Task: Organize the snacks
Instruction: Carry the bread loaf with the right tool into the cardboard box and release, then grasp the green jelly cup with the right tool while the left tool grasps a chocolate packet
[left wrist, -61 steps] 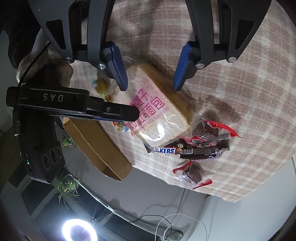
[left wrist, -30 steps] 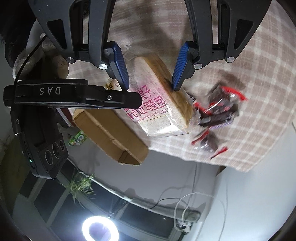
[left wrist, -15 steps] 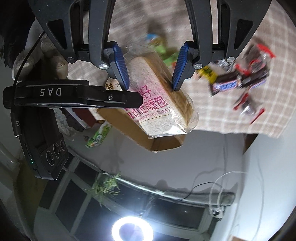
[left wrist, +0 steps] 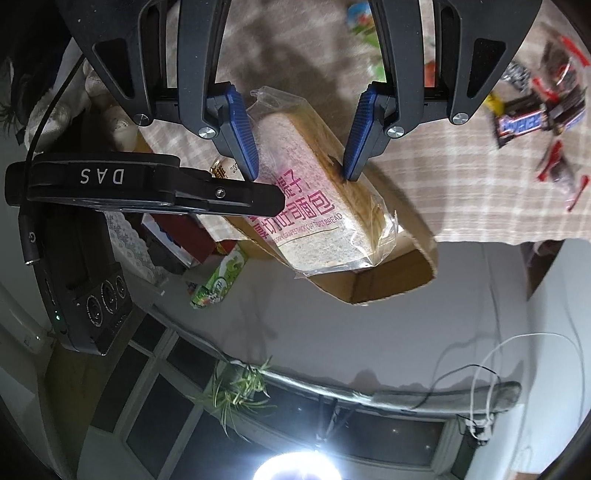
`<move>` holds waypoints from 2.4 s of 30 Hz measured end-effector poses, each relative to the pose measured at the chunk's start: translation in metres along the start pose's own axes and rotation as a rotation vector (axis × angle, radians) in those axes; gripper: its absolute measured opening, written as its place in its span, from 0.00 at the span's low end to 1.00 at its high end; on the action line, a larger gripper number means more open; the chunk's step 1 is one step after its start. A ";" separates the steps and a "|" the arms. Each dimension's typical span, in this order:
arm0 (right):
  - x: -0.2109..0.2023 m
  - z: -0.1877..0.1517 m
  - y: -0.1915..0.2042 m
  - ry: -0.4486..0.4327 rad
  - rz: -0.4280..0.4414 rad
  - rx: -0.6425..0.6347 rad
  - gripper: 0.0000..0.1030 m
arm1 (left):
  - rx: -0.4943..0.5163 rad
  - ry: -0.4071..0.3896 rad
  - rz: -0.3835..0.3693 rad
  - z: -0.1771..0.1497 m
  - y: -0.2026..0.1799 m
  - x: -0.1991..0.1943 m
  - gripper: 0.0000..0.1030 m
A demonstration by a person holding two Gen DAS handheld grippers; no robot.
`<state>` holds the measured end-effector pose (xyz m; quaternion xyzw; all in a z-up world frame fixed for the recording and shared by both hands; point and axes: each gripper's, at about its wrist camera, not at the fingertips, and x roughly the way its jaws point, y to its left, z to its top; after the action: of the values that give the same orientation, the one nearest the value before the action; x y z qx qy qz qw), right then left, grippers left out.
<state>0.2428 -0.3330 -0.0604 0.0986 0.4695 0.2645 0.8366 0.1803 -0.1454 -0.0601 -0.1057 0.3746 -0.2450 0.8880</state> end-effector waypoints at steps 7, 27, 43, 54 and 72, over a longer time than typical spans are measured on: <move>0.009 0.003 -0.024 0.010 -0.019 0.024 0.45 | 0.023 0.040 0.008 0.003 -0.012 0.030 0.44; 0.011 0.000 -0.041 0.002 -0.089 0.034 0.45 | 0.057 0.050 0.067 0.009 -0.013 0.048 0.44; -0.012 -0.020 0.004 -0.063 -0.127 -0.065 0.46 | 0.059 0.013 0.094 -0.001 -0.006 0.007 0.44; -0.016 -0.062 0.061 -0.047 -0.133 -0.211 0.75 | 0.019 -0.037 0.167 -0.029 0.034 -0.057 0.46; 0.033 -0.127 0.108 0.093 -0.142 -0.291 0.75 | -0.146 -0.053 0.354 -0.092 0.142 -0.141 0.48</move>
<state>0.1127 -0.2353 -0.1088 -0.0692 0.4703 0.2739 0.8361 0.0802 0.0488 -0.0907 -0.1086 0.3805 -0.0542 0.9168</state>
